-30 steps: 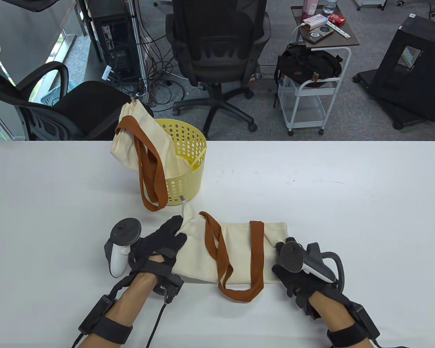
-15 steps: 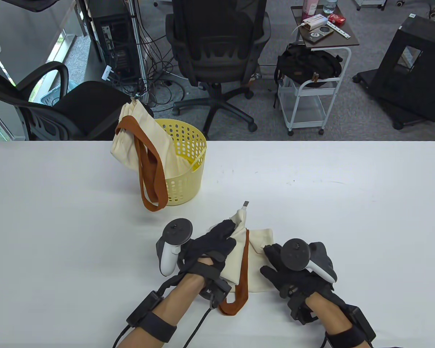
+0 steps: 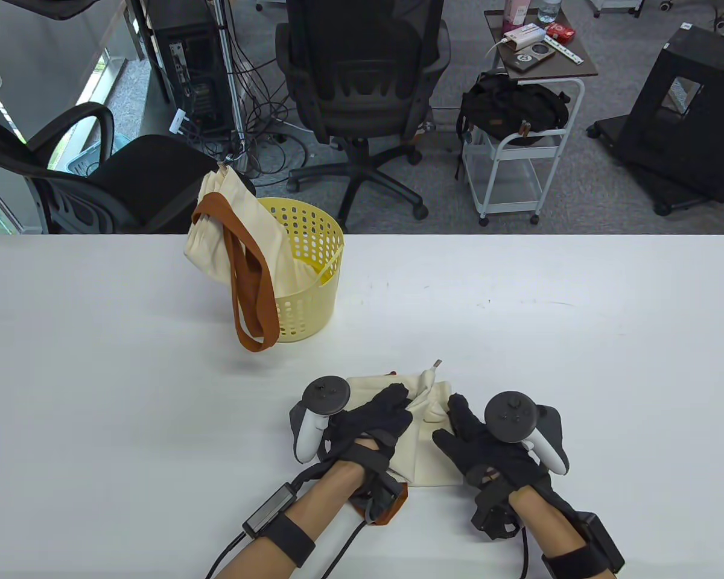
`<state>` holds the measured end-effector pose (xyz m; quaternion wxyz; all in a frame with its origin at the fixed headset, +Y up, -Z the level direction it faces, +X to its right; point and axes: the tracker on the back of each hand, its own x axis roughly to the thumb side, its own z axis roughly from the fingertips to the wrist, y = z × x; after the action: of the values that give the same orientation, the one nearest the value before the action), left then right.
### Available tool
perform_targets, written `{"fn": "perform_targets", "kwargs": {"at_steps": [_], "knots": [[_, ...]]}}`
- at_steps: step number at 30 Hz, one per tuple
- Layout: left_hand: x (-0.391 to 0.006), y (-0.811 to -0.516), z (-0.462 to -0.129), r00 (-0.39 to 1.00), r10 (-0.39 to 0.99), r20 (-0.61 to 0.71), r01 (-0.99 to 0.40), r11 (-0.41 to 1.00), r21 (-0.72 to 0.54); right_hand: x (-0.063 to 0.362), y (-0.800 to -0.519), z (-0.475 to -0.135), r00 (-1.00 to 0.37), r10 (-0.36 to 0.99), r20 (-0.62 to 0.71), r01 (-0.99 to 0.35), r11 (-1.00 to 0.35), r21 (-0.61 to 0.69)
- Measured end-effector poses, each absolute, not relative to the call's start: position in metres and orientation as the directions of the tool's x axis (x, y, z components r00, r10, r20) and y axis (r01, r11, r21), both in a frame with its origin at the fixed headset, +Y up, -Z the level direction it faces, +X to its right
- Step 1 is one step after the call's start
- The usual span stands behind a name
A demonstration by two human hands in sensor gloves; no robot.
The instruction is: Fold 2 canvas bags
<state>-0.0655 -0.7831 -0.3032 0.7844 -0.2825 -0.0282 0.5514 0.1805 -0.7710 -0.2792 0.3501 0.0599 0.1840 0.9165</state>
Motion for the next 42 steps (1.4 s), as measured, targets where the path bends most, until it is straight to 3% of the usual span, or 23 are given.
{"fn": "perform_targets", "kwargs": {"at_steps": [9, 17, 20, 23, 25, 27, 30, 33, 39, 42], "knots": [[-0.064, -0.783, -0.302, 0.377, 0.885, -0.273, -0.849, 0.211, -0.485, 0.171, -0.765, -0.274, -0.769, 0.638, 0.043, -0.583, -0.728, 0.360], [-0.064, -0.766, -0.300, 0.316, 0.925, -0.211, -0.830, 0.162, -0.534, 0.157, -0.768, -0.271, -0.942, 0.305, 0.142, -0.259, -0.926, 0.275], [-0.070, -0.742, -0.298, 0.390, 0.918, -0.079, -0.789, 0.288, -0.543, 0.154, -0.769, -0.270, -0.950, 0.272, 0.153, -0.226, -0.938, 0.262], [-0.079, -0.724, -0.293, 0.583, 0.803, 0.119, -0.663, 0.556, -0.502, 0.152, -0.771, -0.269, -0.957, 0.246, 0.157, -0.200, -0.945, 0.258], [-0.086, -0.724, -0.289, 0.762, 0.595, 0.255, -0.449, 0.769, -0.454, 0.150, -0.771, -0.268, -0.960, 0.227, 0.162, -0.181, -0.950, 0.254], [-0.090, -0.735, -0.287, 0.834, 0.447, 0.323, -0.270, 0.842, -0.468, 0.149, -0.772, -0.268, -0.961, 0.222, 0.164, -0.176, -0.951, 0.255], [-0.094, -0.759, -0.285, 0.857, 0.364, 0.366, -0.124, 0.834, -0.538, 0.148, -0.773, -0.267, -0.964, 0.206, 0.169, -0.160, -0.955, 0.250], [-0.095, -0.779, -0.285, 0.856, 0.367, 0.364, -0.088, 0.797, -0.597, 0.146, -0.774, -0.267, -0.967, 0.189, 0.172, -0.143, -0.958, 0.249], [-0.088, -0.784, -0.282, 0.888, 0.244, 0.389, 0.021, 0.825, -0.565, 0.140, -0.767, -0.265, -0.974, 0.134, 0.181, -0.086, -0.964, 0.251], [-0.087, -0.786, -0.283, 0.891, 0.237, 0.387, 0.035, 0.815, -0.579, 0.129, -0.752, -0.262, -0.973, 0.091, 0.211, -0.062, -0.989, 0.138]]}}
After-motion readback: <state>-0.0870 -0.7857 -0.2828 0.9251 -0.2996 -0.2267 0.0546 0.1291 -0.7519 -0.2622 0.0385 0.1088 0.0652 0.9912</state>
